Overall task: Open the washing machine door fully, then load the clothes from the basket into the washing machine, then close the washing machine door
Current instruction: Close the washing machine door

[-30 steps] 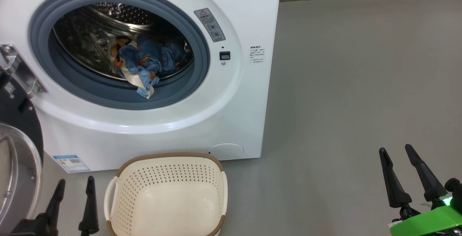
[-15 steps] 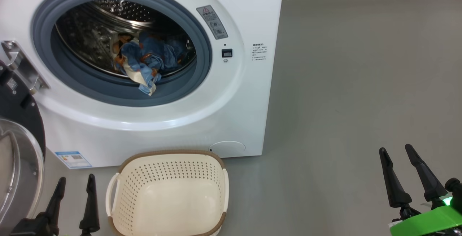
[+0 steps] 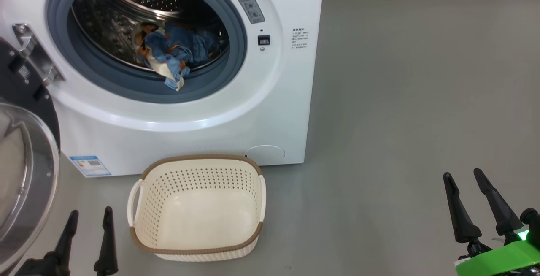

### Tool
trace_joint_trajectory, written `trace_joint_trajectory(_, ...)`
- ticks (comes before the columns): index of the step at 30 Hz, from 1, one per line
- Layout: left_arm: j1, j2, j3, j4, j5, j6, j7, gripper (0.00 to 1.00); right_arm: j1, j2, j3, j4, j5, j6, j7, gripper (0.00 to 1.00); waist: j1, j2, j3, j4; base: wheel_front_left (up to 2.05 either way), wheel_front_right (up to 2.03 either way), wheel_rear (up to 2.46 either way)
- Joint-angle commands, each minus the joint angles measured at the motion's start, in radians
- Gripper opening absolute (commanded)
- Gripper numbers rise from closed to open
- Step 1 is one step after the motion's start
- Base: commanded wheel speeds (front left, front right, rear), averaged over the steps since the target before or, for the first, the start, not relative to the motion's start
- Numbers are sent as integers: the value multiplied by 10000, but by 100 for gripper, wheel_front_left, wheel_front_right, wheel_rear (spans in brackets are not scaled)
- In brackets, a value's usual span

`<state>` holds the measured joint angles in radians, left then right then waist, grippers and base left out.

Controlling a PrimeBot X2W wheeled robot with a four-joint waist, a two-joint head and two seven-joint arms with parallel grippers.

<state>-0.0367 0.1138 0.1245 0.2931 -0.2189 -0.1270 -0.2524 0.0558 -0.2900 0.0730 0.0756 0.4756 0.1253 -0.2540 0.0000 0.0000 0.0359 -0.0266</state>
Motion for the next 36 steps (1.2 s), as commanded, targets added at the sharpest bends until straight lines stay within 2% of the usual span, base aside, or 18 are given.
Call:
trace_joint_trajectory(1,-139,201,259,-335,-51,-36,-93,100,-63,-239,128,-247,-99,54,-78,100,0,0,-1,11,-63,63,0)
trace_joint_trajectory(10,-108,209,228,-374,-152,-36,-93,100,-73,-232,138,-265,-118,54,-78,100,0,0,-5,165,-18,18,0)
trace_joint_trajectory(16,-113,148,321,-360,-221,-36,-93,100,-74,-271,261,-294,-126,54,-78,100,0,0,-30,634,0,0,0)
trace_joint_trajectory(36,483,-285,1071,-745,-200,-36,-93,100,-560,-460,1381,-217,-89,54,-78,100,0,0,-117,3717,0,0,0)
